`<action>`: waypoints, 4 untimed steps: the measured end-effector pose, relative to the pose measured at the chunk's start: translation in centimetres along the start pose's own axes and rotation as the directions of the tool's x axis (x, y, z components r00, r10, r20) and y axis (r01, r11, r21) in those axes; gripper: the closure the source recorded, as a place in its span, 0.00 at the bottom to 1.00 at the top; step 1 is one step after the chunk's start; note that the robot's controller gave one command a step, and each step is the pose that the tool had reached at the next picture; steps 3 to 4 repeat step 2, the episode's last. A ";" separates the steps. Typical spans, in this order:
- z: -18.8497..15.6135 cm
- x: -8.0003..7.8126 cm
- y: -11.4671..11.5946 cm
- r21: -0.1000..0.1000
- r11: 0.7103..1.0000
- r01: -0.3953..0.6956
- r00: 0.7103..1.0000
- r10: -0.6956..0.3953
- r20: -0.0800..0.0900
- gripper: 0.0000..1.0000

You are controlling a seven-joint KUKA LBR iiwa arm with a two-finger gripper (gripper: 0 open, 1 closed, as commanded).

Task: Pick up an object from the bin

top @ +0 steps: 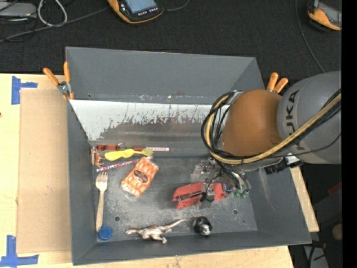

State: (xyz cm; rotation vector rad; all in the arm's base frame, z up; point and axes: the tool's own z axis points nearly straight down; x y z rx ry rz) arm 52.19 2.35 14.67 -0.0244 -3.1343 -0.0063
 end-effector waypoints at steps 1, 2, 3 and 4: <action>-0.6 1.0 0.0 0.000 1.000 0.011 1.000 -0.011 -0.010 1.00; -9.1 -0.6 -0.4 0.000 1.000 0.008 1.000 -0.008 0.003 1.00; -9.1 -0.6 -0.4 0.000 1.000 0.008 1.000 -0.008 0.003 1.00; -9.1 -0.6 -0.4 0.000 1.000 0.008 1.000 -0.008 0.003 1.00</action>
Offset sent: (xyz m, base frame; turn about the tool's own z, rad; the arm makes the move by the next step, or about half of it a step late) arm 0.0074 -0.0055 0.0908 -0.0080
